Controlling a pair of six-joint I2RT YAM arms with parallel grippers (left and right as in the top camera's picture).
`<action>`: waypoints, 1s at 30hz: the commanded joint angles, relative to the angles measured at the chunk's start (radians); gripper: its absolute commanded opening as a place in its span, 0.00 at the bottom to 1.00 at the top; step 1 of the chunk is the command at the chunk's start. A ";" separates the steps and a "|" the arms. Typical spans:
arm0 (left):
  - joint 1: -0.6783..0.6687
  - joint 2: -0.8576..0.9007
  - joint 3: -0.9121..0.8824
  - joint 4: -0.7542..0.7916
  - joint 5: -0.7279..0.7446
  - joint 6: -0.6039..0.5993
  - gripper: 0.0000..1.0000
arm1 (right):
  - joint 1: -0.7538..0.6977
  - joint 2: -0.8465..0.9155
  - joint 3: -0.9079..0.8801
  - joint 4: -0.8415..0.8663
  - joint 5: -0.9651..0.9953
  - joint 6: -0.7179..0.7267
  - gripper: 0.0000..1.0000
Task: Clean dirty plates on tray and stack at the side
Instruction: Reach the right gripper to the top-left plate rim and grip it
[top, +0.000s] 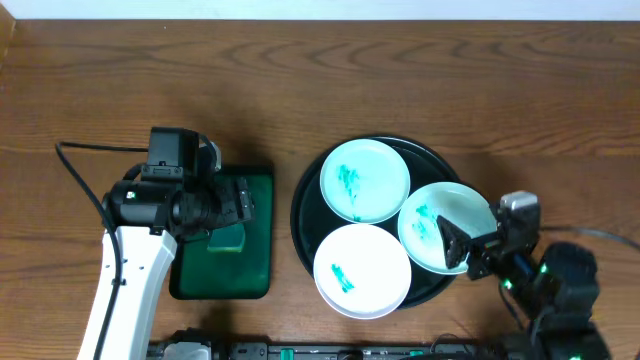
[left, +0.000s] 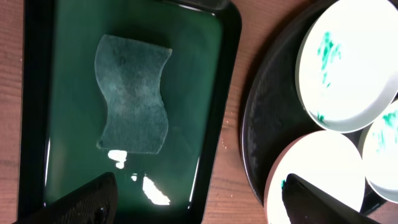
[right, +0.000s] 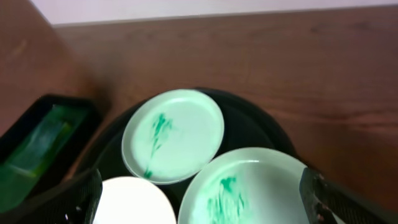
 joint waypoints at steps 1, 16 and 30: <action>0.003 0.000 0.023 -0.002 -0.009 0.020 0.85 | 0.000 0.163 0.150 -0.091 -0.021 -0.060 0.99; 0.003 0.000 0.023 -0.002 -0.009 0.020 0.85 | 0.000 0.882 0.628 -0.727 0.106 -0.028 0.99; 0.003 0.000 0.023 0.043 -0.018 0.021 0.85 | 0.115 0.975 0.626 -0.397 0.242 -0.023 0.99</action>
